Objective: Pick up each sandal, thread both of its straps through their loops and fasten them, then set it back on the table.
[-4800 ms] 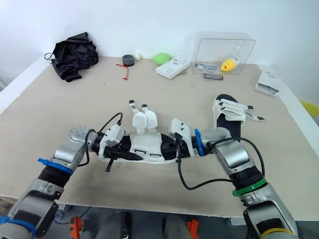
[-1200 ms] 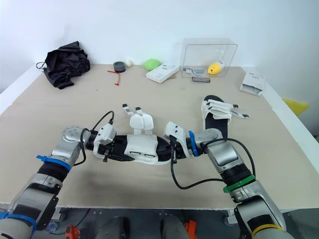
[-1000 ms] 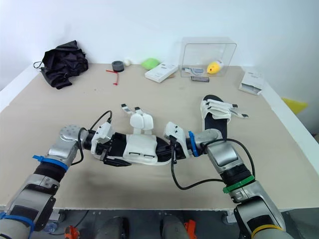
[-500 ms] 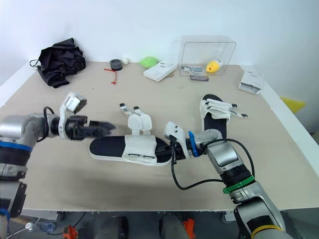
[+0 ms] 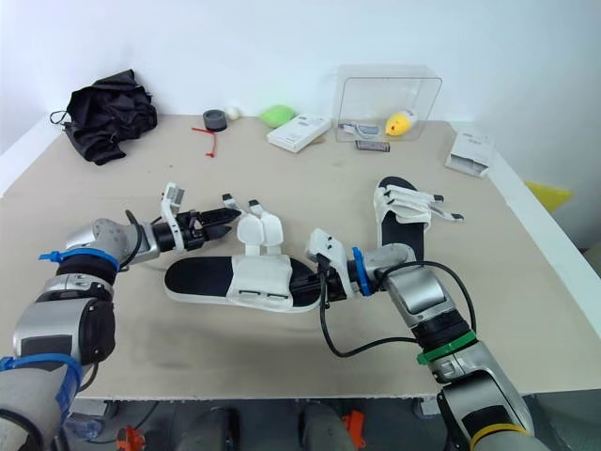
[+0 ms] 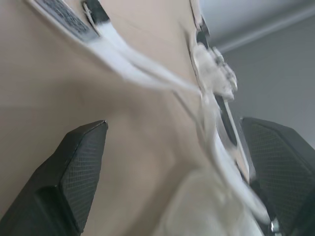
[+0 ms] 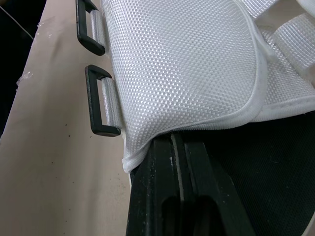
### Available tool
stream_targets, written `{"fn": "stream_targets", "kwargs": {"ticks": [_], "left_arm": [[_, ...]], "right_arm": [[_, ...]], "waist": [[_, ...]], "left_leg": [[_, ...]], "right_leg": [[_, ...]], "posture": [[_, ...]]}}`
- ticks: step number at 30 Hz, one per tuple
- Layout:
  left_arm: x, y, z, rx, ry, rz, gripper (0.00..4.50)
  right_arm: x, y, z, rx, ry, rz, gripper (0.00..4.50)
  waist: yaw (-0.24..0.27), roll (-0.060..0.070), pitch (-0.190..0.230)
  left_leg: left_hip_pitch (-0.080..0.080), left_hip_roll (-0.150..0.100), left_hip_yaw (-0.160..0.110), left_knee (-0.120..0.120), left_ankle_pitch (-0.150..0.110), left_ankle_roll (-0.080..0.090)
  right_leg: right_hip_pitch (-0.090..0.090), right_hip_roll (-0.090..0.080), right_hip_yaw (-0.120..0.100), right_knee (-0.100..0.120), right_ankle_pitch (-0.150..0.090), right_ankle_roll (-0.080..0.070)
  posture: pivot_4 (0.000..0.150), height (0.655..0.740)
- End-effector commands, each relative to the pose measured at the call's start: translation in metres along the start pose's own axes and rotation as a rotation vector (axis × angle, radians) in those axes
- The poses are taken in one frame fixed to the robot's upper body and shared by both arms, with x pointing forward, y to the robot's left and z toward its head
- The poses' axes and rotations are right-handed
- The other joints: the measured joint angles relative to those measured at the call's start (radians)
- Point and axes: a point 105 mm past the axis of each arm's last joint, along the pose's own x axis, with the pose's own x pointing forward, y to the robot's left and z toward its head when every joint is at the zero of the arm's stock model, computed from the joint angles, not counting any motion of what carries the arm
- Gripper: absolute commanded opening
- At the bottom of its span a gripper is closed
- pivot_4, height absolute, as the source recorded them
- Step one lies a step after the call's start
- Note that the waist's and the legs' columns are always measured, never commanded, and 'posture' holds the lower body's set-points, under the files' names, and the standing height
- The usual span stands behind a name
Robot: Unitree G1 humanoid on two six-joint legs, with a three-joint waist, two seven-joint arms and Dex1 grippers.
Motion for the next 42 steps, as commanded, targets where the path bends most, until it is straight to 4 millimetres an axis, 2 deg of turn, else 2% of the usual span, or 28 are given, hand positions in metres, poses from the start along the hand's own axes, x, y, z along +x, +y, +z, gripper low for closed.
{"fn": "stream_targets", "kwargs": {"ticks": [1,8,9,11,12,13,14,15,16,20,26,29,33,37,38,40,42], "left_arm": [[0.012,-0.015,0.02,-0.03,-0.107,-0.03,4.44],[0.025,-0.001,0.019,-0.068,-0.18,0.09,4.44],[0.026,0.0,0.02,-0.077,-0.195,0.099,4.22],[0.028,0.001,0.019,-0.081,-0.204,0.108,3.62],[0.03,0.0,0.019,-0.082,-0.206,0.105,3.22],[0.031,-0.001,0.019,-0.086,-0.21,0.102,2.58],[0.032,-0.003,0.02,-0.092,-0.216,0.089,2.33],[0.033,-0.005,0.021,-0.096,-0.221,0.083,1.84],[0.033,-0.006,0.023,-0.1,-0.226,0.078,1.74],[0.031,-0.008,0.025,-0.105,-0.236,0.07,0.04],[0.031,-0.021,0.039,-0.024,-0.286,0.011,0.04],[0.031,-0.047,0.048,0.067,-0.327,-0.136,0.04],[0.026,-0.092,0.043,0.313,-0.364,-0.368,0.04],[0.009,-0.122,0.006,0.592,-0.335,-0.525,0.04],[0.001,-0.127,-0.012,0.713,-0.291,-0.594,0.04],[-0.012,-0.129,-0.046,0.924,-0.172,-0.693,0.04],[-0.018,-0.128,-0.062,1.026,-0.101,-0.73,0.04]], "right_arm": [[0.003,-0.006,-0.039,0.121,0.12,-0.073,0.0],[0.003,-0.007,-0.038,0.12,0.112,-0.079,0.0],[0.003,-0.007,-0.038,0.121,0.113,-0.08,0.0],[0.003,-0.007,-0.038,0.121,0.112,-0.081,0.0],[0.004,-0.007,-0.038,0.121,0.112,-0.08,0.0],[0.004,-0.006,-0.038,0.121,0.112,-0.08,0.0],[0.004,-0.006,-0.038,0.122,0.111,-0.08,0.0],[0.004,-0.006,-0.038,0.122,0.111,-0.08,0.0],[0.004,-0.006,-0.038,0.122,0.111,-0.08,0.0],[0.004,-0.006,-0.038,0.122,0.111,-0.079,0.0],[0.003,-0.006,-0.039,0.122,0.113,-0.078,0.0],[0.003,-0.006,-0.039,0.123,0.113,-0.077,0.0],[0.003,-0.005,-0.04,0.125,0.114,-0.073,0.0],[0.002,-0.005,-0.041,0.127,0.116,-0.075,0.0],[0.002,-0.005,-0.041,0.127,0.118,-0.074,0.0],[0.0,-0.005,-0.042,0.126,0.121,-0.074,0.0],[-0.001,-0.006,-0.042,0.125,0.122,-0.075,0.0]], "waist": [[0.0,0.0,0.0],[-0.001,0.0,0.0],[-0.001,0.0,0.0],[-0.001,0.0,0.0],[-0.001,0.0,0.0],[-0.001,0.0,0.0],[-0.002,0.0,0.0],[-0.001,0.0,0.0],[-0.001,0.0,0.0],[-0.002,0.0,0.0],[-0.002,0.0,0.0],[-0.001,-0.001,0.001],[-0.002,0.0,0.001],[-0.003,0.0,0.001],[-0.003,0.0,0.001],[-0.002,0.0,0.0],[-0.003,0.001,0.0]], "left_leg": [[0.0,0.0,0.0,0.0,0.0,0.0],[0.001,0.0,0.0,0.0,-0.002,-0.003],[0.002,0.0,0.0,0.0,-0.002,-0.003],[0.003,-0.001,0.0,0.0,-0.003,-0.005],[0.003,-0.001,0.0,0.0,-0.003,-0.005],[0.003,-0.001,0.0,0.0,-0.004,-0.006],[0.003,-0.001,0.0,0.0,-0.004,-0.006],[0.003,-0.001,0.0,0.0,-0.004,-0.006],[0.003,-0.001,0.0,0.0,-0.004,-0.006],[0.003,-0.001,0.0,0.0,-0.004,-0.007],[0.003,-0.001,0.0,0.0,-0.004,-0.008],[0.003,-0.001,0.0,0.0,-0.004,-0.009],[0.003,-0.001,0.0,0.0,-0.004,-0.011],[0.004,-0.001,0.001,-0.001,-0.004,-0.012],[0.004,-0.001,0.001,-0.001,-0.004,-0.012],[0.004,-0.001,0.001,-0.001,-0.004,-0.012],[0.004,-0.001,0.001,-0.001,-0.004,-0.012]], "right_leg": [[0.0,0.0,0.0,0.0,0.0,0.001],[0.0,0.0,0.0,0.0,0.004,0.006],[0.0,0.0,0.0,0.0,0.004,0.006],[0.0,0.0,0.0,0.0,0.004,0.007],[0.0,0.0,0.0,0.0,0.004,0.007],[0.0,0.0,0.0,0.0,0.004,0.007],[0.0,0.0,0.0,0.0,0.004,0.007],[0.0,0.0,0.0,0.0,0.004,0.007],[0.0,0.0,0.0,0.0,0.004,0.007],[0.0,0.0,0.0,0.0,0.004,0.007],[0.0,0.0,0.0,0.0,0.004,0.007],[0.0,0.0,0.0,0.0,0.004,0.007],[0.0,0.0,0.001,0.0,0.004,0.006],[0.0,0.0,0.003,-0.001,0.004,0.007],[0.0,0.0,0.003,-0.001,0.004,0.007],[0.0,0.001,0.004,-0.001,0.004,0.006],[0.001,0.001,0.004,-0.001,0.002,0.004]], "posture": [[0.15,0.74],[0.15,0.74],[0.15,0.74],[0.15,0.74],[0.15,0.74],[0.15,0.74],[0.15,0.74],[0.15,0.74],[0.15,0.74],[0.15,0.74],[0.15,0.74],[0.15,0.74],[0.15,0.74],[0.15,0.74],[0.15,0.74],[0.15,0.74],[0.15,0.74]]}}
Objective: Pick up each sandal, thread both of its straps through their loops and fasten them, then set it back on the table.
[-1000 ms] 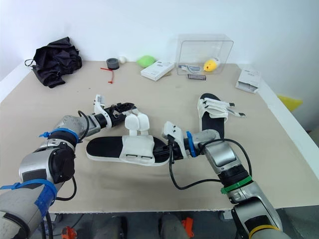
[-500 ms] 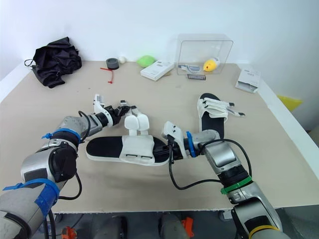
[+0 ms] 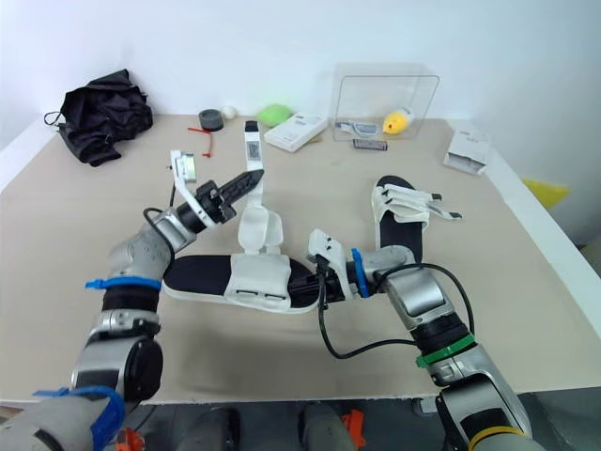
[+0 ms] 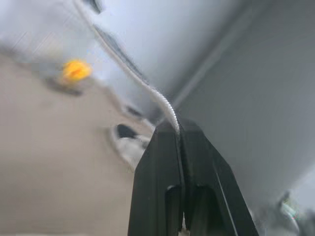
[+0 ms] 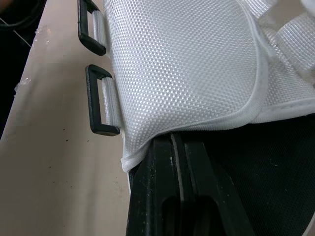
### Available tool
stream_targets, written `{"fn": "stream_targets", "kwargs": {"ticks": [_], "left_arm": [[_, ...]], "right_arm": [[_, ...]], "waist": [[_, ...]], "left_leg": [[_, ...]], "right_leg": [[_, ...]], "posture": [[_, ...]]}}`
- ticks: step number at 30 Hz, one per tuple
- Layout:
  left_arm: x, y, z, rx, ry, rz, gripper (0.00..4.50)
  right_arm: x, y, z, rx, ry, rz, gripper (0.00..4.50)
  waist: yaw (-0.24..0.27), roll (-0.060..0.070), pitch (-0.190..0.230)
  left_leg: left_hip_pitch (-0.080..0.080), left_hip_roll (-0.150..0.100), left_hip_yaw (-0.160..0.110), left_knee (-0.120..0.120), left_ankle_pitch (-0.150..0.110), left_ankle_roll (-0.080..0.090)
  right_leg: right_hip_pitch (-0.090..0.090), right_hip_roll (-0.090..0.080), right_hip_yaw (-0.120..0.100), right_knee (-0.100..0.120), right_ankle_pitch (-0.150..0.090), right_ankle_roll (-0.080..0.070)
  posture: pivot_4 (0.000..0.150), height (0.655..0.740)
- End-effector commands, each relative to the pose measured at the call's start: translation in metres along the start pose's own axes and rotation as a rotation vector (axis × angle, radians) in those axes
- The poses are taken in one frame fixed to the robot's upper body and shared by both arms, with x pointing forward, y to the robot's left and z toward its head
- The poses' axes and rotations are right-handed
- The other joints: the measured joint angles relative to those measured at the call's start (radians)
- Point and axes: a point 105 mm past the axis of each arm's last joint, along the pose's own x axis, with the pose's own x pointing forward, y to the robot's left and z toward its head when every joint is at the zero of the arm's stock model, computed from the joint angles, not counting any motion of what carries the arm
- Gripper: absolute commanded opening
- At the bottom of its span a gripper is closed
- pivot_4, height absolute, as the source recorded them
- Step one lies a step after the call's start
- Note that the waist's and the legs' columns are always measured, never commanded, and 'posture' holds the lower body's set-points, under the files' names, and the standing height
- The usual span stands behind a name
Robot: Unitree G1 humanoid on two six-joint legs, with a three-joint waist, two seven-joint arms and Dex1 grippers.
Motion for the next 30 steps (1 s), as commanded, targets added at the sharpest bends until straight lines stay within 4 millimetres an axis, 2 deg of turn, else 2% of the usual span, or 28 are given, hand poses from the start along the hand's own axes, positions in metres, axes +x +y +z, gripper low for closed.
{"fn": "stream_targets", "kwargs": {"ticks": [1,6,11,13,15,16,18,20,23,24,26,28,30], "left_arm": [[-0.002,-0.037,-0.004,0.234,0.113,-0.227,0.04],[-0.023,-0.052,-0.009,0.394,0.221,-0.354,0.04],[-0.05,-0.06,-0.011,0.429,0.321,-0.404,0.04],[-0.063,-0.063,-0.016,0.438,0.38,-0.422,0.45],[-0.074,-0.067,-0.021,0.447,0.427,-0.445,1.19],[-0.078,-0.069,-0.023,0.452,0.448,-0.458,1.33],[-0.085,-0.072,-0.026,0.495,0.483,-0.478,2.23],[-0.09,-0.072,-0.027,0.536,0.504,-0.484,2.71],[-0.098,-0.07,-0.03,0.559,0.527,-0.474,3.83],[-0.1,-0.07,-0.03,0.537,0.524,-0.457,4.08],[-0.104,-0.069,-0.031,0.405,0.523,-0.392,4.08],[-0.11,-0.074,-0.037,0.197,0.563,-0.345,4.08],[-0.116,-0.085,-0.047,-0.107,0.612,-0.28,4.08]], "right_arm": [[-0.003,-0.008,-0.043,0.12,0.138,-0.073,0.0],[-0.003,-0.008,-0.043,0.118,0.141,-0.071,0.0],[-0.002,-0.007,-0.043,0.116,0.143,-0.066,0.0],[-0.002,-0.007,-0.043,0.115,0.144,-0.064,0.0],[-0.002,-0.008,-0.043,0.114,0.145,-0.062,0.0],[-0.002,-0.008,-0.043,0.113,0.146,-0.06,0.0],[-0.001,-0.008,-0.043,0.112,0.147,-0.056,0.0],[0.0,-0.008,-0.043,0.109,0.149,-0.051,0.0],[0.001,-0.008,-0.042,0.109,0.148,-0.047,0.0],[0.001,-0.008,-0.042,0.108,0.147,-0.045,0.0],[0.001,-0.007,-0.042,0.108,0.148,-0.041,0.0],[0.002,-0.007,-0.042,0.108,0.148,-0.038,0.0],[0.002,-0.007,-0.041,0.107,0.148,-0.037,0.0]], "waist": [[0.003,0.0,0.0],[0.004,0.0,0.0],[0.003,0.0,0.0],[0.002,0.0,0.0],[0.002,0.001,0.001],[0.003,0.001,0.001],[0.003,0.001,0.001],[0.003,0.001,0.001],[0.002,0.002,0.001],[0.002,0.002,0.001],[0.002,0.002,0.001],[0.001,0.002,0.001],[0.0,0.002,0.001]], "left_leg": [[0.0,0.0,0.001,0.0,0.0,0.0],[-0.001,0.0,0.0,0.001,0.0,0.0],[-0.001,0.001,0.0,0.001,0.001,0.001],[-0.001,0.001,0.0,0.001,0.0,0.001],[0.0,0.002,0.0,0.0,0.0,0.002],[0.0,0.002,0.0,0.0,0.0,0.002],[0.0,0.004,0.0,0.0,0.0,0.002],[0.0,0.005,-0.001,0.0,0.0,0.002],[0.0,0.005,-0.001,0.0,-0.001,0.0],[0.0,0.006,0.0,-0.001,-0.001,0.0],[0.0,0.007,0.0,-0.001,-0.001,0.0],[0.0,0.008,0.001,-0.001,-0.001,0.0],[0.0,0.01,0.002,-0.001,-0.002,0.001]], "right_leg": [[0.0,0.0,0.001,0.0,-0.001,-0.002],[-0.001,-0.002,0.001,0.0,-0.002,-0.003],[-0.001,-0.002,0.001,-0.001,-0.002,-0.003],[-0.001,-0.002,0.001,-0.001,-0.002,-0.004],[-0.002,-0.001,0.001,-0.001,-0.002,-0.004],[-0.001,-0.002,0.001,-0.001,-0.003,-0.005],[-0.003,-0.003,0.0,-0.001,-0.004,-0.006],[-0.003,-0.005,0.0,-0.002,-0.004,-0.006],[-0.006,-0.008,0.0,-0.003,-0.004,-0.006],[-0.006,-0.011,-0.001,-0.006,-0.004,-0.006],[-0.005,-0.013,-0.003,-0.009,-0.004,-0.006],[-0.005,-0.013,-0.005,-0.011,-0.004,-0.007],[-0.003,-0.013,-0.008,-0.011,-0.004,-0.006]], "posture": [[0.15,0.74],[0.15,0.74],[0.15,0.74],[0.15,0.74],[0.15,0.74],[0.15,0.74],[0.15,0.74],[0.15,0.74],[0.15,0.74],[0.15,0.74],[0.15,0.74],[0.15,0.74],[0.15,0.74]]}}
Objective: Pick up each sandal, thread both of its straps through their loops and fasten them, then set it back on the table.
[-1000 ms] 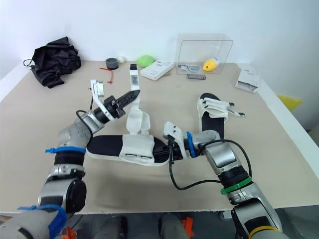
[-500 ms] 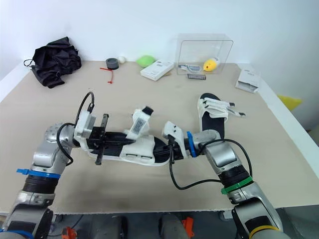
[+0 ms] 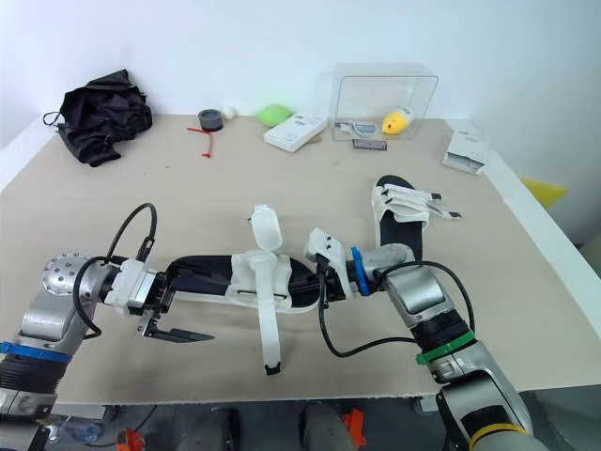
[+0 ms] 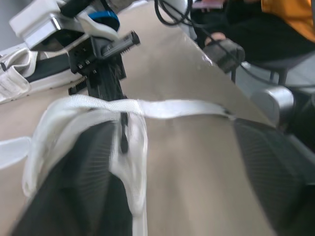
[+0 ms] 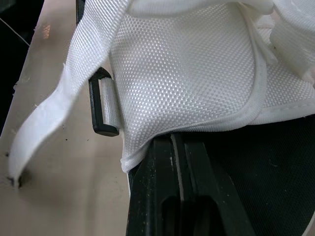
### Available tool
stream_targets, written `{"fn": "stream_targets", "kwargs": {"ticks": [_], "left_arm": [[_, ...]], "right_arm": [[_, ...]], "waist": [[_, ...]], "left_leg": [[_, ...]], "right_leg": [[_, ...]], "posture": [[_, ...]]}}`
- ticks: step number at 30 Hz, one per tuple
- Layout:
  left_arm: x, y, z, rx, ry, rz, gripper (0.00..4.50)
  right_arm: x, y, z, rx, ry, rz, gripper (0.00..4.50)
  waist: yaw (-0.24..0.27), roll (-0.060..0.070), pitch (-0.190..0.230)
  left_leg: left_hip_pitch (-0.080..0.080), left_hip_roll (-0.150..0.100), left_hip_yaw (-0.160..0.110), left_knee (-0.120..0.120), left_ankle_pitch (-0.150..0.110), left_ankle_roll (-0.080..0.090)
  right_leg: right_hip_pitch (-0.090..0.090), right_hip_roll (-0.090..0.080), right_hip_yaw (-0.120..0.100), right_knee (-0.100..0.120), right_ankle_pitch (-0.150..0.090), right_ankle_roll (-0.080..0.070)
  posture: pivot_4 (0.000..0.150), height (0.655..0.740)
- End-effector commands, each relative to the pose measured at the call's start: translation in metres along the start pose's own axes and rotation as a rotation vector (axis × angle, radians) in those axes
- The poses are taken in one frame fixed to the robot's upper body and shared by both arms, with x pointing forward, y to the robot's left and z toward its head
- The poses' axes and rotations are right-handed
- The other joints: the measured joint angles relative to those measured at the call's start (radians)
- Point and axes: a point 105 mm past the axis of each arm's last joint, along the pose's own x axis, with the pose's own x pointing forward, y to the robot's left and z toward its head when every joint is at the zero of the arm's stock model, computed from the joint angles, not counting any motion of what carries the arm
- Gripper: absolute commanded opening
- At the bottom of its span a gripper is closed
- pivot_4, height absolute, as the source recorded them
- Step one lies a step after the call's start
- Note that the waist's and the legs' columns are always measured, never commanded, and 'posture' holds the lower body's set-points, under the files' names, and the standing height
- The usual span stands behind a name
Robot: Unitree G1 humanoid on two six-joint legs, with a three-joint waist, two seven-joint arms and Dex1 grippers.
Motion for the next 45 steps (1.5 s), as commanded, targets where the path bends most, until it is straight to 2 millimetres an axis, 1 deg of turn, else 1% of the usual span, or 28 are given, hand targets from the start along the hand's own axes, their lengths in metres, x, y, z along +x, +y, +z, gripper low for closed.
{"fn": "stream_targets", "kwargs": {"ticks": [1,2,5,6,8,11,13,15,18,20,26,27,29,31,32,34,35,36,43,45], "left_arm": [[0.005,-0.025,-0.004,-0.559,-0.008,-0.049,4.08],[0.007,-0.032,-0.007,-0.672,0.003,-0.065,4.08],[0.015,-0.043,-0.017,-0.875,0.042,-0.052,4.08],[0.019,-0.043,-0.021,-0.934,0.044,-0.033,4.08],[0.028,-0.038,-0.028,-1.0,0.048,0.013,4.08],[0.044,-0.032,-0.03,-1.033,0.04,0.035,4.08],[0.053,-0.027,-0.027,-1.047,0.026,0.039,4.08],[0.061,-0.019,-0.024,-1.065,0.004,0.054,4.08],[0.073,-0.007,-0.023,-1.082,0.022,0.074,4.08],[0.08,-0.005,-0.023,-1.092,0.036,0.073,4.08],[0.092,0.0,-0.025,-1.098,0.04,0.106,4.08],[0.094,0.0,-0.024,-1.104,0.027,0.107,3.85],[0.095,-0.002,-0.019,-1.114,-0.004,0.085,3.23],[0.094,-0.002,-0.018,-1.12,-0.013,0.087,2.37],[0.093,-0.001,-0.017,-1.123,-0.022,0.085,2.02],[0.091,-0.001,-0.016,-1.126,-0.029,0.084,0.9],[0.091,-0.001,-0.015,-1.128,-0.033,0.081,0.42],[0.09,-0.001,-0.013,-1.133,-0.04,0.075,0.21],[0.079,-0.018,0.014,-1.152,-0.086,-0.09,0.21],[0.071,-0.02,0.023,-1.153,-0.097,-0.131,0.21]], "right_arm": [[0.002,-0.006,-0.042,0.117,0.134,-0.053,0.0],[0.002,-0.006,-0.041,0.116,0.133,-0.053,0.0],[0.003,-0.006,-0.04,0.116,0.13,-0.054,0.0],[0.003,-0.006,-0.04,0.116,0.128,-0.054,0.0],[0.003,-0.005,-0.04,0.115,0.127,-0.054,0.0],[0.004,-0.005,-0.04,0.115,0.126,-0.056,0.0],[0.004,-0.004,-0.04,0.115,0.125,-0.057,0.0],[0.004,-0.004,-0.039,0.115,0.123,-0.059,0.0],[0.004,-0.004,-0.038,0.114,0.12,-0.063,0.0],[0.005,-0.003,-0.038,0.114,0.119,-0.066,0.0],[0.005,-0.002,-0.038,0.116,0.117,-0.069,0.0],[0.005,-0.002,-0.038,0.116,0.118,-0.069,0.0],[0.005,-0.001,-0.038,0.116,0.118,-0.07,0.0],[0.005,-0.001,-0.037,0.115,0.119,-0.069,0.0],[0.005,-0.001,-0.037,0.115,0.12,-0.069,0.0],[0.005,-0.002,-0.037,0.114,0.121,-0.068,0.0],[0.004,-0.002,-0.037,0.114,0.121,-0.069,0.0],[0.004,-0.002,-0.037,0.113,0.122,-0.068,0.0],[0.005,-0.006,-0.033,0.105,0.12,-0.068,0.0],[0.005,-0.007,-0.032,0.102,0.12,-0.067,0.0]], "waist": [[0.0,0.0,0.0],[0.001,0.001,0.0],[0.001,0.002,0.001],[0.001,0.002,0.001],[0.002,0.002,0.001],[0.004,0.002,0.001],[0.004,0.002,0.001],[0.005,0.002,0.0],[0.004,0.002,0.0],[0.004,0.002,0.0],[0.003,0.002,-0.001],[0.003,0.003,-0.001],[0.003,0.002,-0.001],[0.003,0.002,-0.001],[0.003,0.002,-0.001],[0.003,0.002,-0.001],[0.003,0.003,-0.001],[0.003,0.003,-0.001],[0.001,0.002,0.0],[0.001,0.002,0.0]], "left_leg": [[0.0,0.0,0.0,0.0,0.0,0.0],[0.0,0.002,-0.001,0.0,-0.001,0.0],[0.001,0.002,-0.002,0.0,-0.002,0.0],[0.001,0.002,-0.002,0.0,-0.002,0.0],[0.001,0.002,-0.002,0.0,-0.002,0.0],[0.001,0.001,-0.002,0.0,-0.002,0.0],[0.002,-0.001,-0.002,0.0,-0.002,0.0],[0.002,-0.003,-0.003,0.0,-0.002,0.0],[0.003,-0.004,-0.004,0.0,-0.002,0.0],[0.003,-0.005,-0.004,0.0,-0.002,0.0],[0.003,-0.007,-0.004,0.0,-0.002,0.0],[0.003,-0.007,-0.004,0.0,-0.002,0.0],[0.004,-0.007,-0.005,0.0,-0.002,0.0],[0.004,-0.008,-0.006,0.0,-0.002,0.0],[0.004,-0.008,-0.006,0.0,-0.002,0.0],[0.004,-0.008,-0.006,0.0,-0.002,0.0],[0.004,-0.008,-0.006,0.0,-0.002,0.0],[0.004,-0.008,-0.006,0.0,-0.002,0.0],[0.002,-0.01,-0.011,0.0,-0.002,0.0],[0.002,-0.01,-0.012,0.0,-0.002,0.0]], "right_leg": [[-0.002,0.0,-0.002,0.0,0.0,0.0],[-0.002,0.0,-0.004,0.0,0.0,0.0],[-0.002,0.001,-0.006,-0.001,0.0,0.0],[-0.002,0.0,-0.006,-0.001,0.0,0.0],[-0.002,0.0,-0.006,-0.001,0.0,0.0],[-0.002,0.0,-0.006,-0.001,0.0,0.0],[-0.001,0.0,-0.006,-0.002,0.0,0.0],[-0.001,0.0,-0.006,-0.002,0.0,0.0],[0.0,0.002,-0.005,-0.002,0.001,0.001],[0.001,0.003,-0.005,-0.002,0.001,0.001],[0.002,0.004,-0.003,-0.002,0.003,0.003],[0.002,0.004,-0.003,-0.002,0.003,0.003],[0.002,0.003,-0.003,-0.002,0.003,0.003],[0.002,0.003,-0.002,-0.002,0.003,0.003],[0.002,0.003,-0.002,-0.002,0.003,0.003],[0.002,0.003,-0.002,-0.002,0.003,0.003],[0.002,0.003,-0.002,-0.002,0.003,0.003],[0.002,0.004,-0.003,-0.002,0.003,0.003],[0.002,0.005,-0.002,-0.002,0.003,0.003],[0.002,0.006,-0.002,-0.002,0.003,0.003]], "posture": [[0.15,0.74],[0.15,0.74],[0.15,0.74],[0.15,0.74],[0.15,0.74],[0.15,0.74],[0.15,0.74],[0.15,0.74],[0.15,0.74],[0.15,0.74],[0.15,0.74],[0.15,0.74],[0.15,0.74],[0.15,0.74],[0.15,0.74],[0.15,0.74],[0.15,0.74],[0.15,0.74],[0.15,0.74],[0.15,0.74]]}}
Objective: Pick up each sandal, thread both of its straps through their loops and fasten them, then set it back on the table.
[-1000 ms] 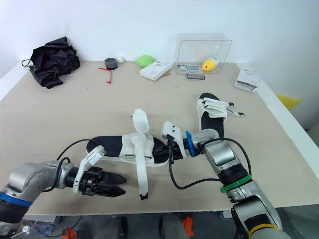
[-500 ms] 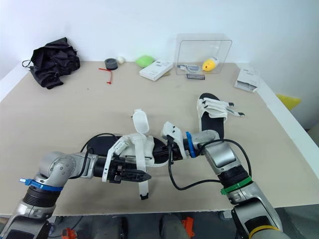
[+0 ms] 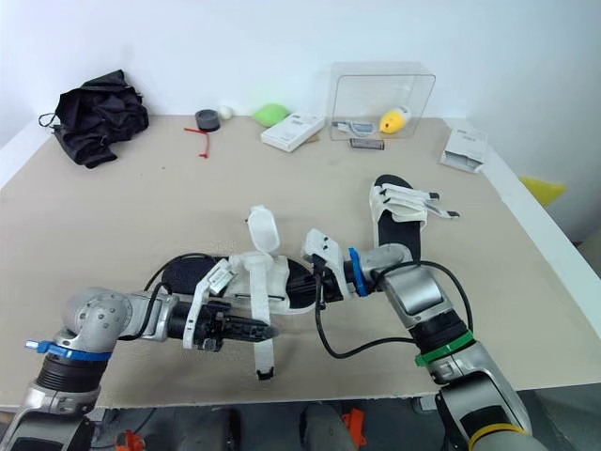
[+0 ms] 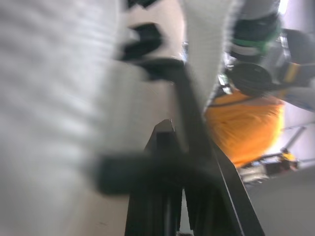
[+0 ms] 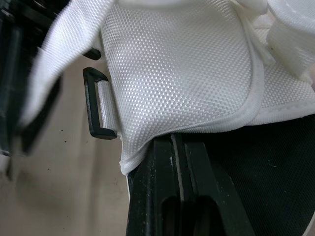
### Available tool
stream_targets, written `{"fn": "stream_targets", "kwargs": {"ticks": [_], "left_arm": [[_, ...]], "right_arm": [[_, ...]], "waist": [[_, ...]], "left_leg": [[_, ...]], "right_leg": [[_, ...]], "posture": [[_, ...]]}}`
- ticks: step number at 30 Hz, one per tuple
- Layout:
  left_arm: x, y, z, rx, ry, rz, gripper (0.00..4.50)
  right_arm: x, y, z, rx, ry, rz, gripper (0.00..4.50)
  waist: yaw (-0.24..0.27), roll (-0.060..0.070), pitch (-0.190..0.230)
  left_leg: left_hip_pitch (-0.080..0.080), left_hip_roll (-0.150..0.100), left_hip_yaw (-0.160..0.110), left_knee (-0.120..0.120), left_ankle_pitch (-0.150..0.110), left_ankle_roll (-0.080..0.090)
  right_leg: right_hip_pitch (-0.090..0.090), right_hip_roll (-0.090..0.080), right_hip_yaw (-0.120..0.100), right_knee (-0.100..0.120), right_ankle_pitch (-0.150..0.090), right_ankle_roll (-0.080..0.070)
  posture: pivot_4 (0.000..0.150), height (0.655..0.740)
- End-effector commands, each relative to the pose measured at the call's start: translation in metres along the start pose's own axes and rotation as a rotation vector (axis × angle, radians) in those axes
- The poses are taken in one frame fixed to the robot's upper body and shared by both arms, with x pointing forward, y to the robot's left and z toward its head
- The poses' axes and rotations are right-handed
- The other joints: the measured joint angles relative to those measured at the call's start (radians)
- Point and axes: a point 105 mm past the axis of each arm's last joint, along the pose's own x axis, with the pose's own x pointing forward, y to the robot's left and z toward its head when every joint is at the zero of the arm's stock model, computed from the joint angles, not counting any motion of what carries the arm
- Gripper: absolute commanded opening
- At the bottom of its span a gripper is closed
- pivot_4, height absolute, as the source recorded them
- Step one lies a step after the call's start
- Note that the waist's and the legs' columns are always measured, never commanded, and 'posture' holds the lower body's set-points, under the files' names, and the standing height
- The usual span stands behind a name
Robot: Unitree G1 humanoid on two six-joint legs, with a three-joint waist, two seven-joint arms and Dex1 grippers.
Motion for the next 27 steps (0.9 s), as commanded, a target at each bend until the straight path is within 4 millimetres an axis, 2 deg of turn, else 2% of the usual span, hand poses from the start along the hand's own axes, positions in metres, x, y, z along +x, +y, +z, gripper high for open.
{"fn": "stream_targets", "kwargs": {"ticks": [1,6,9,13,19,24,27], "left_arm": [[-0.008,-0.026,0.004,0.03,0.029,-0.108,0.21],[-0.027,-0.043,0.015,0.033,0.056,-0.157,0.21],[-0.033,-0.043,0.026,0.044,0.039,-0.143,0.21],[-0.041,-0.029,0.065,0.047,-0.095,-0.084,0.21],[-0.048,-0.006,0.105,0.04,-0.218,0.009,0.21],[-0.05,-0.002,0.119,0.046,-0.209,0.015,0.21],[-0.052,-0.002,0.119,0.038,-0.166,0.006,0.21]], "right_arm": [[0.004,-0.009,-0.034,0.096,0.115,-0.058,0.0],[0.004,-0.01,-0.033,0.093,0.112,-0.055,0.0],[0.005,-0.011,-0.032,0.092,0.111,-0.054,0.0],[0.006,-0.012,-0.032,0.091,0.108,-0.054,0.0],[0.006,-0.012,-0.031,0.088,0.106,-0.055,0.0],[0.007,-0.013,-0.029,0.086,0.105,-0.055,0.0],[0.008,-0.013,-0.029,0.085,0.105,-0.055,0.0]], "waist": [[0.0,0.0,0.0],[0.0,0.0,0.002],[0.0,0.0,0.002],[0.001,0.001,0.003],[0.0,0.001,0.003],[0.0,0.001,0.003],[-0.002,0.001,0.004]], "left_leg": [[0.0,0.0,0.0,0.0,0.0,0.0],[0.0,0.0,-0.005,0.001,0.0,0.0],[0.001,-0.003,-0.01,0.001,0.0,0.0],[0.001,-0.006,-0.015,0.001,0.0,0.0],[0.0,-0.01,-0.017,0.001,0.0,0.0],[-0.001,-0.01,-0.02,0.001,0.0,0.0],[-0.001,-0.01,-0.02,0.001,0.0,0.0]], "right_leg": [[0.0,0.0,0.0,0.0,0.0,0.0],[-0.002,0.004,0.0,-0.001,0.001,-0.001],[-0.002,0.005,0.0,-0.001,0.001,-0.002],[-0.002,0.005,0.0,-0.001,0.001,-0.002],[0.0,0.007,0.001,-0.001,0.006,-0.002],[-0.001,0.009,0.001,-0.001,0.008,-0.002],[-0.001,0.009,0.001,-0.001,0.008,-0.002]], "posture": [[0.15,0.74],[0.15,0.74],[0.15,0.74],[0.15,0.74],[0.15,0.74],[0.15,0.74],[0.15,0.74]]}}
